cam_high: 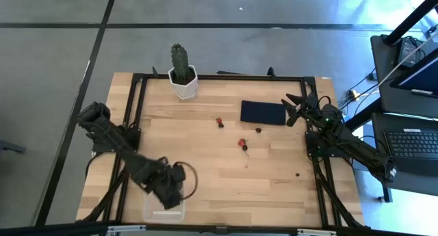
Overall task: Pick and placing Produce into tupperware
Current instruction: Put the kiwi in the bin
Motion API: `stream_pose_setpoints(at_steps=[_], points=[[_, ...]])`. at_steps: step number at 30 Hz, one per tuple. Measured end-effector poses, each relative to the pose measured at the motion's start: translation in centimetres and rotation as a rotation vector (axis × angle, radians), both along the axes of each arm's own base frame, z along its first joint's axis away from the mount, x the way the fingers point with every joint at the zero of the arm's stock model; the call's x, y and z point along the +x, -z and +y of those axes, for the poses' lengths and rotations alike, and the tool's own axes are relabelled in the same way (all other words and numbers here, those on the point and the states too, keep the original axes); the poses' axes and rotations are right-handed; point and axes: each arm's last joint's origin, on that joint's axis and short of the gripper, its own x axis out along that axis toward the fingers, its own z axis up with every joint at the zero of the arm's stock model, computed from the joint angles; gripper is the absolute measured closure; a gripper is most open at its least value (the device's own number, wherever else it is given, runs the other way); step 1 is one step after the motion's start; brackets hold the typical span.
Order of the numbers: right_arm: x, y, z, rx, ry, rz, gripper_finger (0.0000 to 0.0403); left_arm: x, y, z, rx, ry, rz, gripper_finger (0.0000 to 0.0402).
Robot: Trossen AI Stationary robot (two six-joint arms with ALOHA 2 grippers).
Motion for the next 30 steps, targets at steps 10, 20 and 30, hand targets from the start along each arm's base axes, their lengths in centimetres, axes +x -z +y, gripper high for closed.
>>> stream_pose_setpoints(at_steps=[10, 20, 30], points=[[0.0, 0.0, 0.0, 0.040, -0.001, -0.033, 0.0205, -4.3, 2.1, -4.0, -0.157, -0.353, 0.118, 0.0148], [0.0, 0.0, 0.0, 0.037, -0.001, -0.030, 0.0205, -4.9, 3.6, -5.7, -0.221, -0.287, -0.056, 0.0148], [0.0, 0.0, 0.0, 0.035, -0.002, -0.029, 0.0205, -5.3, 6.3, -5.2, -0.245, -0.322, -0.027, 0.0148]])
